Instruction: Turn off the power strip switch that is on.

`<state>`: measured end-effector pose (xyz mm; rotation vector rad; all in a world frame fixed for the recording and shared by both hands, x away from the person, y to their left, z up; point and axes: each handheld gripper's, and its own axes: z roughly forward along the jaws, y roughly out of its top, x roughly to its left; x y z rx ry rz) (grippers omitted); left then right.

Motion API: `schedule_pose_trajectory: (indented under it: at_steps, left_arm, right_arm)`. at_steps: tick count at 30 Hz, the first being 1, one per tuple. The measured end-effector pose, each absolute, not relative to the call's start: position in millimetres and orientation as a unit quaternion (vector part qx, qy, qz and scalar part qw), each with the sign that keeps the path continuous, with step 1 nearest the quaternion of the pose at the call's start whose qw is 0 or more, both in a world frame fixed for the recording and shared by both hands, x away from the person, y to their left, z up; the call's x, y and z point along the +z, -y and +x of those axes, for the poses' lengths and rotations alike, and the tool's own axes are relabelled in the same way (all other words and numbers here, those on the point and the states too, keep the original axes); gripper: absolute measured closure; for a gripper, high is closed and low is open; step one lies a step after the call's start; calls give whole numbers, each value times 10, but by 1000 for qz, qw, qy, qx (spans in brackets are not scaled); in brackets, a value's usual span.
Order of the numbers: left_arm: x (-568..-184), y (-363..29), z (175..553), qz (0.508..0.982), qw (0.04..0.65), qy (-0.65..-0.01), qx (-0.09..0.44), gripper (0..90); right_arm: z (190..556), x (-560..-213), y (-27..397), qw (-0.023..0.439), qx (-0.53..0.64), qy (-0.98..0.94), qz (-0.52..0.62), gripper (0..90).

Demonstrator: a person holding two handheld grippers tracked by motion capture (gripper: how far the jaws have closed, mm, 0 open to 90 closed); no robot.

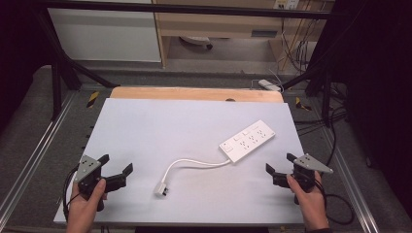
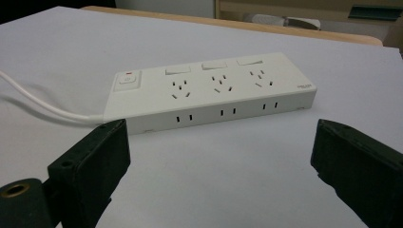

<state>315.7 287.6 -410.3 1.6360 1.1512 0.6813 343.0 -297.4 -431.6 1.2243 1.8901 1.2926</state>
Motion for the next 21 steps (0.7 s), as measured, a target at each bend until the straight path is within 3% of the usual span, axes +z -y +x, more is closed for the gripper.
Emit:
schedule_pose_trajectory:
  at_steps: [21]
  left_arm:
    - [-4117, -2835, 3166, 686, 486, -467, 274, 56]
  right_arm:
    - [3400, -4217, 2988, 254, 498, -686, 465, 42]
